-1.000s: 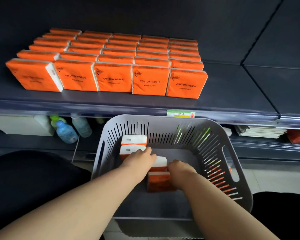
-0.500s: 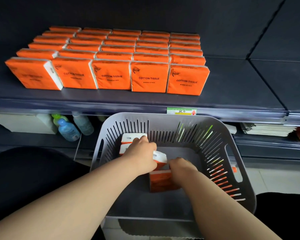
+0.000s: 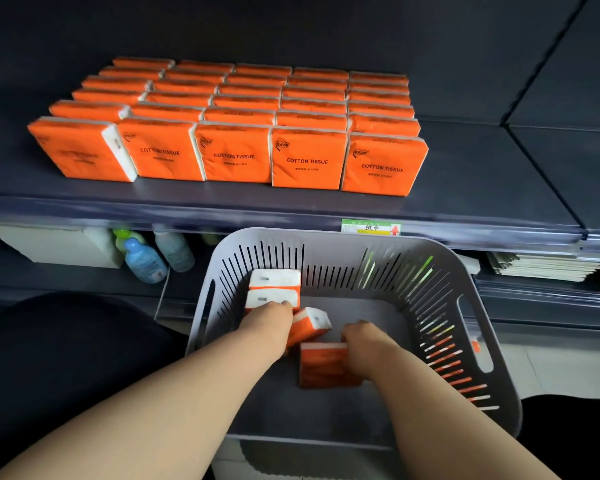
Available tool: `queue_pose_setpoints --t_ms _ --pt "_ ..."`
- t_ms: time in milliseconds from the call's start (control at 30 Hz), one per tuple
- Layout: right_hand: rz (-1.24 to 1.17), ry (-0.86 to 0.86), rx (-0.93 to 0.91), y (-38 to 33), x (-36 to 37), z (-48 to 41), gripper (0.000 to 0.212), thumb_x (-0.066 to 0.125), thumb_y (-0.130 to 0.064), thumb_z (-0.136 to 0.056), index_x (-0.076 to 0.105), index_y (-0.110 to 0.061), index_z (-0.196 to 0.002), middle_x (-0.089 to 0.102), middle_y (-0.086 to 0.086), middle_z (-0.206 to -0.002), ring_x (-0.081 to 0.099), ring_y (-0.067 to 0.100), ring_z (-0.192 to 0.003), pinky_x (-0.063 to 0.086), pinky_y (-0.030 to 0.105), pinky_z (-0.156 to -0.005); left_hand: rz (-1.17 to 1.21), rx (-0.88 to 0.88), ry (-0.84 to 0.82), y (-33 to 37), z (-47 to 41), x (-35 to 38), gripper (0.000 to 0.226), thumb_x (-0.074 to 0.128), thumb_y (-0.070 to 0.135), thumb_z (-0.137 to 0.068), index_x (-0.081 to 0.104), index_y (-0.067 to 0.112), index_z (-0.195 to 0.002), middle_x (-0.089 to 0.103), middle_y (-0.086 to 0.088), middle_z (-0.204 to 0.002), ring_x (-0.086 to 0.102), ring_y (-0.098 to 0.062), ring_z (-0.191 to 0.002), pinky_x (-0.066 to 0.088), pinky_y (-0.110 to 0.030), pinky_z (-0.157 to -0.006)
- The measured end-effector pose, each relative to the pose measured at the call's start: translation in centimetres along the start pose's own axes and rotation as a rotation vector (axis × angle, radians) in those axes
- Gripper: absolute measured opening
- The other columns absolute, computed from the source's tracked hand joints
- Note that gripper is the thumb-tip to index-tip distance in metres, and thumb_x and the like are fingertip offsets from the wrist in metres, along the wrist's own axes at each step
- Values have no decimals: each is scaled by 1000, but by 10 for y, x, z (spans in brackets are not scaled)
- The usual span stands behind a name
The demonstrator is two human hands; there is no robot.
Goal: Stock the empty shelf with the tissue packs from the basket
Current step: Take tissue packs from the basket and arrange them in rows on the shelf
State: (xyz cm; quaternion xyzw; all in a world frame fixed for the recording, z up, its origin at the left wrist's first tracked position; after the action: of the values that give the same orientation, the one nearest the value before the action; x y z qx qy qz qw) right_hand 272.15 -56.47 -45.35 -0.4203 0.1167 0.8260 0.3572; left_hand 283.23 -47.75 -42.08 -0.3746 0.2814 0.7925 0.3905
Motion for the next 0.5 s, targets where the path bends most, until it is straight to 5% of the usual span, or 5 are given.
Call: queue_pose_setpoints --t_ms 67,133,200,367,500 --pt "2 -9 -8 -1 1 -2 40 55 -20 -87 50 -13 -126 52 13 -129 52 29 -119 44 35 -100 50 31 23 2 2 2 40 41 4 -99 32 -5 -137 54 -5 -108 65 5 -75 49 -9 -69" --pt "-3 -19 -7 -2 2 -3 41 55 -20 -87 49 -12 -127 52 14 -129 51 30 -119 44 35 -100 -105 35 10 -7 4 8 48 49 16 -95 31 5 -139 55 -13 -119 61 -20 -103 49 -32 -89" --pt "-10 -23 -1 -1 2 -4 42 56 -19 -87 49 -13 -128 51 14 -129 51 29 -119 44 35 -100 -96 -29 -55 -15 -2 24 59 57 18 -89 27 11 -139 53 -16 -123 56 -32 -107 47 -40 -90" --pt "-22 -24 1 2 4 -4 43 56 -18 -87 46 -14 -129 48 12 -129 51 29 -118 44 36 -100 33 -61 -18 -17 -9 31 52 58 16 -86 34 12 -132 54 -12 -116 56 -30 -101 45 -36 -80" --pt "-40 -50 -4 3 6 -5 42 59 -19 -86 48 -14 -126 49 12 -127 52 29 -116 44 35 -100 122 -63 24 -22 -13 34 44 63 19 -84 44 11 -122 53 -10 -119 55 -28 -104 46 -38 -90"
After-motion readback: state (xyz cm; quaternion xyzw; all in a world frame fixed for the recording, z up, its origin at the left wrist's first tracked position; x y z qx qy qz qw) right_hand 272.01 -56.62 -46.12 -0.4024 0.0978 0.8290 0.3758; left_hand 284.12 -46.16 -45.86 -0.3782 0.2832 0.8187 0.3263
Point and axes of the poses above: each hand's wrist, its own z-axis away from the middle knuckle, its own x-axis out of the palm, y = z × x, the point moved 5 cm from there along -z, towards the middle knuckle
